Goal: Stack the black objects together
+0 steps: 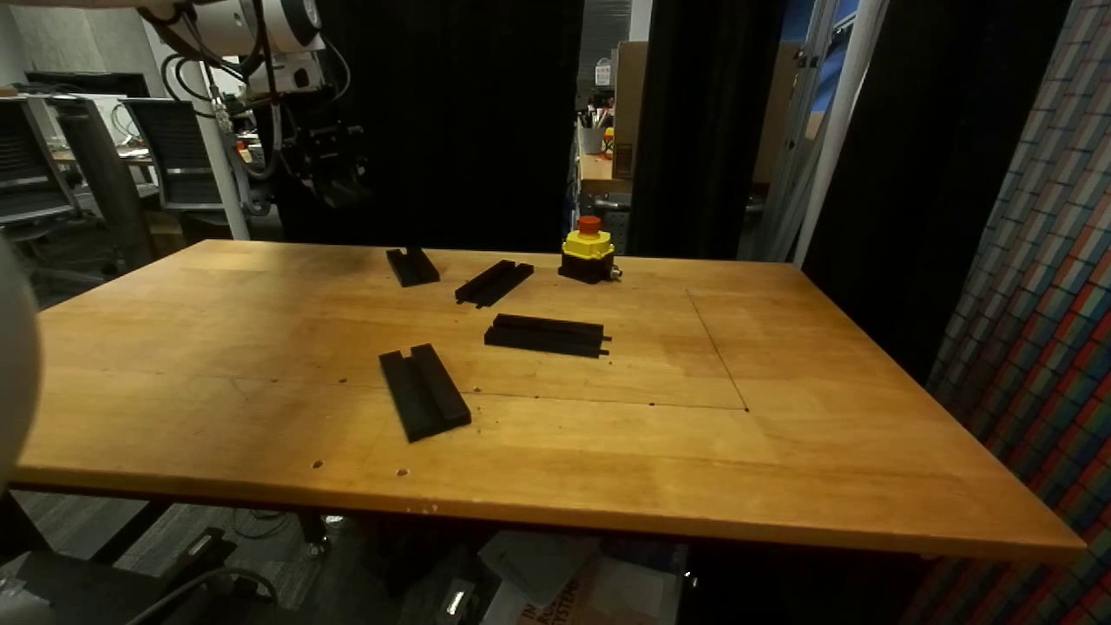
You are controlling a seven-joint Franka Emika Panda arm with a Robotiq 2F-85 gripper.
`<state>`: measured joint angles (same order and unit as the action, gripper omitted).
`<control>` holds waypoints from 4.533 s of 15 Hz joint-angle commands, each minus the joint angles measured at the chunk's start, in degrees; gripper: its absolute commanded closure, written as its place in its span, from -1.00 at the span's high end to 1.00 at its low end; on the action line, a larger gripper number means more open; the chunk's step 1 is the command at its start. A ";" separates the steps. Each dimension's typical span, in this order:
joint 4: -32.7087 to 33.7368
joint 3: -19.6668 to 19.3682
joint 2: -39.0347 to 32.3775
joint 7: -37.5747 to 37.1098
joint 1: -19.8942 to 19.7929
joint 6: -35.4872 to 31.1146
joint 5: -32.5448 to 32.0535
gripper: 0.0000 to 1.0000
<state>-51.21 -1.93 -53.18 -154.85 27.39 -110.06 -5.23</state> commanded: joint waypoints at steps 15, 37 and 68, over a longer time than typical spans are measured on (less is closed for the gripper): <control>-23.91 -2.41 7.60 3.51 -7.06 -23.04 -0.48 -0.09; -41.03 4.40 16.94 17.33 -15.02 -31.24 11.69 -0.09; -22.07 4.30 3.78 17.40 -14.13 -19.79 13.82 -0.09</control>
<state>-77.42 2.47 -47.50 -136.44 12.78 -131.97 7.14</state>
